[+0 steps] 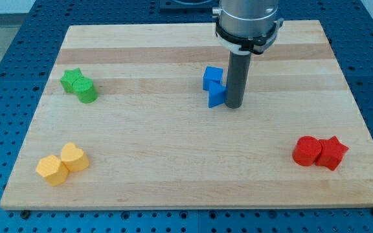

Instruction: Place your arm to the top right the heart

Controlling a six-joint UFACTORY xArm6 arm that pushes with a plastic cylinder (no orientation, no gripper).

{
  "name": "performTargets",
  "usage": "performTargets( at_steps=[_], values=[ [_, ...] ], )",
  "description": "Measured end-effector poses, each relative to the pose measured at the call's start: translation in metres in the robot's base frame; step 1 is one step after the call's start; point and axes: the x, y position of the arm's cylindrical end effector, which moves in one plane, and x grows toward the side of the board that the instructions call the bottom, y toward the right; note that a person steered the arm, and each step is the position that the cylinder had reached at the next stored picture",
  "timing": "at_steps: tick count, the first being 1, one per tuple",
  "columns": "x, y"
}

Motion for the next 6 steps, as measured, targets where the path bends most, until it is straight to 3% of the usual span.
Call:
performTargets(
  at_steps=[2, 3, 4, 6],
  values=[
    [-0.002, -0.001],
    [0.020, -0.002],
    [0.077, -0.040],
    [0.093, -0.141]
  ],
)
